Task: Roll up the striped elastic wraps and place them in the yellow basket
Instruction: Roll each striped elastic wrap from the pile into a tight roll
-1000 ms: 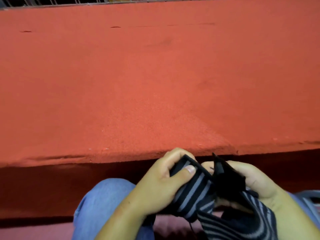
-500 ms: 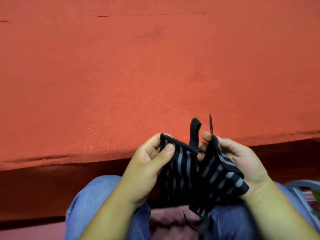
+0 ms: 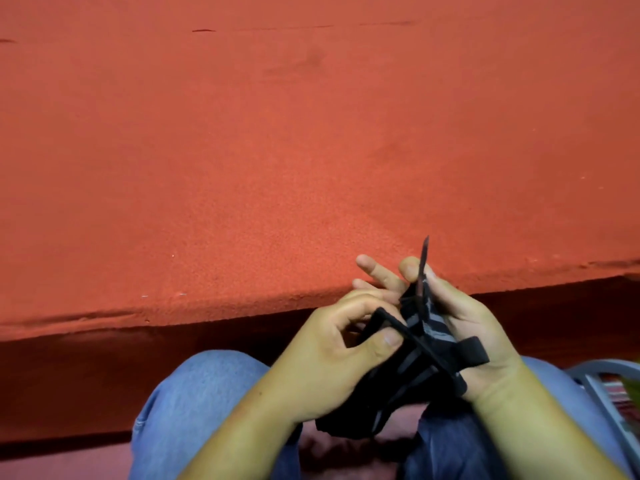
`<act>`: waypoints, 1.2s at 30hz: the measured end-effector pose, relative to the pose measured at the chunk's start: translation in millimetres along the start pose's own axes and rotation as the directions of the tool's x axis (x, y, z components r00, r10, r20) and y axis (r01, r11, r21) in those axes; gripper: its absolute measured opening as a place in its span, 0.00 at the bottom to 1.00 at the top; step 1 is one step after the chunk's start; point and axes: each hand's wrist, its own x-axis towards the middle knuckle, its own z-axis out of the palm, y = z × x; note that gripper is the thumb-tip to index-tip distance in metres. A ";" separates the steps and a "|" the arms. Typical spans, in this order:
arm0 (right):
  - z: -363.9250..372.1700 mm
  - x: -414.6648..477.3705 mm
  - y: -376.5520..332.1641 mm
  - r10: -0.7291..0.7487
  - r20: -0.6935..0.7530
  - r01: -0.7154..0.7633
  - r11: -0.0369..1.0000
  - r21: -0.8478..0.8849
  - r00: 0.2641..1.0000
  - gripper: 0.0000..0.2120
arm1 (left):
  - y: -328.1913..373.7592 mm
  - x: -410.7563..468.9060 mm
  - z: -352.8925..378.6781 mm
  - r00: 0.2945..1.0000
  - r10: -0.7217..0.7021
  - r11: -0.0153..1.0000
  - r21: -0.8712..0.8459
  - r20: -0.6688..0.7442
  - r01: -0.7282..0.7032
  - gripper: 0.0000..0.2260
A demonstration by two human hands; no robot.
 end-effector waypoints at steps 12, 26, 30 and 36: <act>-2.0 -4.1 3.9 -0.076 0.002 0.075 0.979 -0.190 0.997 0.42 | 0.7 1.1 -8.3 0.957 -0.005 0.982 -0.183 -0.290 -0.051 0.06; 6.5 1.5 8.1 -0.121 -0.137 0.063 0.927 -0.369 0.983 0.16 | -2.6 3.6 -5.2 0.941 -0.015 0.994 -0.109 -0.339 -0.023 0.05; 3.3 4.1 4.6 -0.158 -0.216 0.076 0.936 -0.343 0.964 0.21 | -0.4 3.0 -4.8 0.947 -0.012 0.993 -0.112 -0.320 -0.025 0.04; -7.3 6.9 -13.3 -0.234 -0.320 0.215 0.972 -0.096 0.918 0.29 | 0.0 -0.3 -7.2 0.944 -0.038 0.995 -0.102 -0.327 0.005 0.03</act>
